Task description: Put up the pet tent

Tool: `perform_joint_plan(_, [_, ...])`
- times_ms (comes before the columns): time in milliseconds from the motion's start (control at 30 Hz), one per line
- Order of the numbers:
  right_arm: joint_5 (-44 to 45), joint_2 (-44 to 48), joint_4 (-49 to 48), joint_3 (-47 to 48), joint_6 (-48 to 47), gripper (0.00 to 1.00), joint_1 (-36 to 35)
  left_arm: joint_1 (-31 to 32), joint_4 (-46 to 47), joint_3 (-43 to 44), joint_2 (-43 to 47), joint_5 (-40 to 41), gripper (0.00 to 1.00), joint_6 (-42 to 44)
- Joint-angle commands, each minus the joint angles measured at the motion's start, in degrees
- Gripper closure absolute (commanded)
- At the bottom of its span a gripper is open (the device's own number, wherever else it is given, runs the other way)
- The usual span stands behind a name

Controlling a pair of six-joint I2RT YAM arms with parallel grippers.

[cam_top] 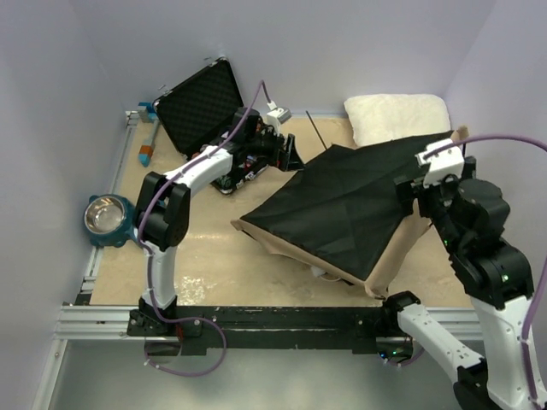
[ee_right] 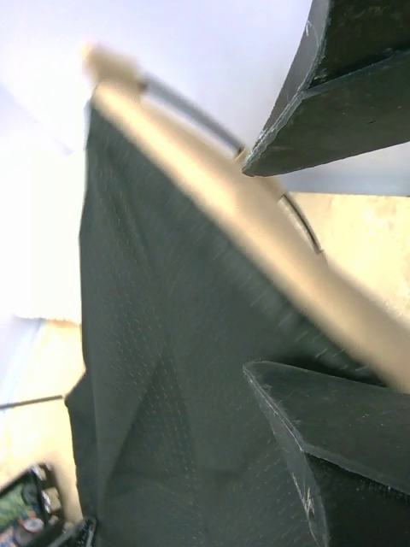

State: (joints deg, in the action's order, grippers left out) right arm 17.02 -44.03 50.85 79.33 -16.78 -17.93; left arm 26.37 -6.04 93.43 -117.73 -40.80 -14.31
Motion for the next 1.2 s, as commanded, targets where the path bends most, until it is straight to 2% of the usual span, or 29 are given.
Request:
perform_joint_plan(0, [5.6,2.5,2.5,-0.7,-1.4,0.08,0.2,0.4,2.6,3.8,-3.2,-0.2,0.0,-2.9])
perform_joint_plan(100, [5.1,6.3,2.5,-4.3,-4.5,0.09,0.2,1.7,5.0,5.9,-5.7,-4.4,0.0,-6.2])
perform_joint_plan(267, [6.0,9.6,3.4,-8.1,-8.1,0.16,0.2,3.0,13.3,5.5,-8.7,-12.8,0.0,-15.8])
perform_joint_plan(433, [6.4,9.5,3.9,-8.0,-8.1,0.19,0.2,3.5,35.9,-1.3,-10.1,-22.1,0.02,-34.4])
perform_joint_plan(500, [6.2,9.1,3.7,-7.7,-7.8,0.2,0.2,4.0,43.2,-2.5,-10.3,-24.1,0.16,-39.9])
perform_joint_plan(533, [6.1,8.8,3.4,-7.5,-7.7,0.2,0.1,4.2,46.0,-2.9,-10.3,-24.9,0.27,-41.8])
perform_joint_plan(567, [6.1,8.6,2.9,-7.4,-7.6,0.2,0.2,4.2,48.0,-3.2,-10.1,-25.3,0.43,-43.8])
perform_joint_plan(600, [5.8,8.3,2.3,-7.2,-7.5,0.19,0.2,4.0,50.4,-4.0,-9.6,-25.9,0.74,-45.9])
perform_joint_plan(633, [5.4,8.1,1.7,-6.8,-7.3,0.18,0.1,3.5,52.8,-5.3,-8.5,-25.9,0.98,-46.9])
perform_joint_plan(767, [0.8,5.3,-2.8,-3.1,-6.7,0.07,0.1,-4.1,52.7,-14.6,2.0,-17.8,1.0,-47.2])
perform_joint_plan(867, [-5.2,2.5,-8.2,2.6,-5.6,0.02,0.2,-13.7,49.9,-24.7,13.1,-8.6,1.0,-47.5])
perform_joint_plan(967, [-10.0,-1.5,-14.2,7.1,-5.6,0.01,0.2,-18.2,40.0,-34.2,21.6,1.0,1.0,-46.1])
perform_joint_plan(1033, [-13.5,-4.6,-16.1,9.9,-5.3,0.02,0.2,-16.0,36.5,-40.0,29.0,3.4,1.0,-43.5])
perform_joint_plan(1167, [-19.6,-10.2,-11.8,15.0,-1.4,0.02,0.2,-4.3,28.0,-46.4,38.7,16.2,1.0,-42.9])
